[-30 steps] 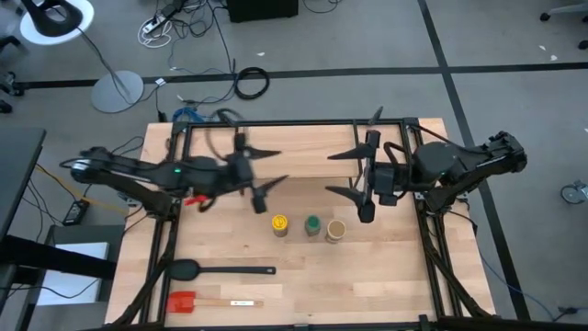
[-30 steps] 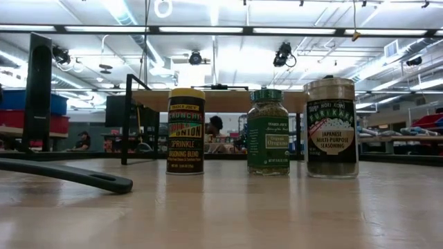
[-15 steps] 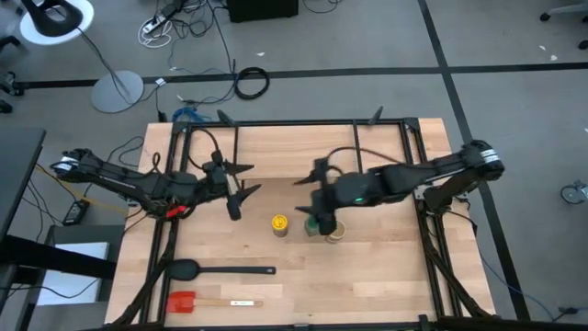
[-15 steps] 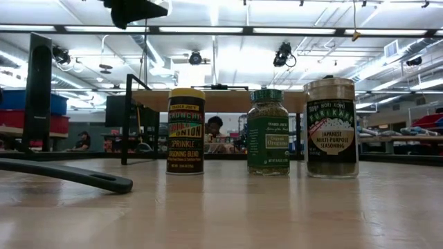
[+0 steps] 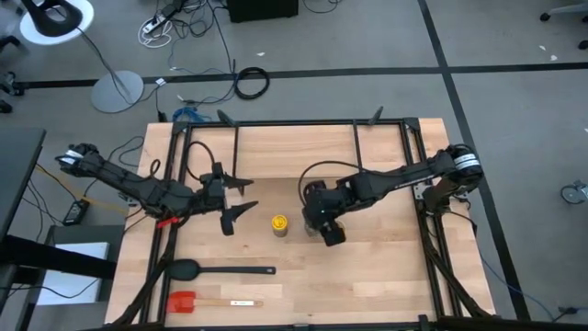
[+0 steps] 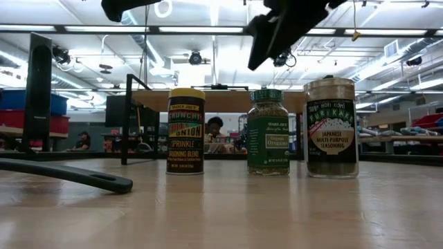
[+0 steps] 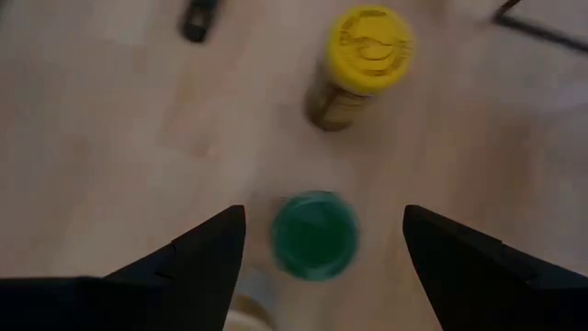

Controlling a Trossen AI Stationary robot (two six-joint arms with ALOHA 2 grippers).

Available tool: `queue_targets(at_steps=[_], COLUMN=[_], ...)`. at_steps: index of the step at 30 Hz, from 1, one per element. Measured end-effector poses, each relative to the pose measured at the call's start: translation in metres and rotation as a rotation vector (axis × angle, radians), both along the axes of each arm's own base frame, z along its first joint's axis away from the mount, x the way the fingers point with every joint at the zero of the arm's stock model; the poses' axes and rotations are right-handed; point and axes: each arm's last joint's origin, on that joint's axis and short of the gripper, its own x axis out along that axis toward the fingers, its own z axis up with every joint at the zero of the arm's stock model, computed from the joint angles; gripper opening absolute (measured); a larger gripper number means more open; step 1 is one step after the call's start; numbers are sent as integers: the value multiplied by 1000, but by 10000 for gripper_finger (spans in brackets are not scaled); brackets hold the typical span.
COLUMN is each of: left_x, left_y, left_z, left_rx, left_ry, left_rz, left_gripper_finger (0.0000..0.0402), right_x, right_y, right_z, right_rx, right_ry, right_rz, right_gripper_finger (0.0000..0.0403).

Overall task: Shelf spices
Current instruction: Put the green seasoning bottle on the shelf

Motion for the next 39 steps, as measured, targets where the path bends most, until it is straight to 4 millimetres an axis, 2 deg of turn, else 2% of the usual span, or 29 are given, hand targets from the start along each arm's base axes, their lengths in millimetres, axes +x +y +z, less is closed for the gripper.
queue_targets(at_steps=[3, 13, 27, 31, 37, 39], left_x=[-1, -1, -1, -1, -1, -1], left_y=[-1, 0, 0, 0, 0, 0], left_z=[0, -2, -2, -2, -3, -3], left_rx=[3, 11, 13, 15, 17, 16], left_ry=[0, 17, 21, 25, 28, 26], left_rz=[16, 33, 33, 34, 38, 38], left_gripper_finger=[284, 284, 284, 284, 284, 284], right_x=[0, 10, 21, 21, 20, 20], right_y=[0, -11, -9, -9, -9, -9], right_z=[1, -13, -54, -55, -48, -48], right_rx=[52, 20, -13, -17, -19, -24], right_ry=[1, 37, 194, 198, 165, 168], right_rz=[5, -62, -66, -58, -40, -31], right_gripper_finger=[293, 293, 296, 280, 202, 202])
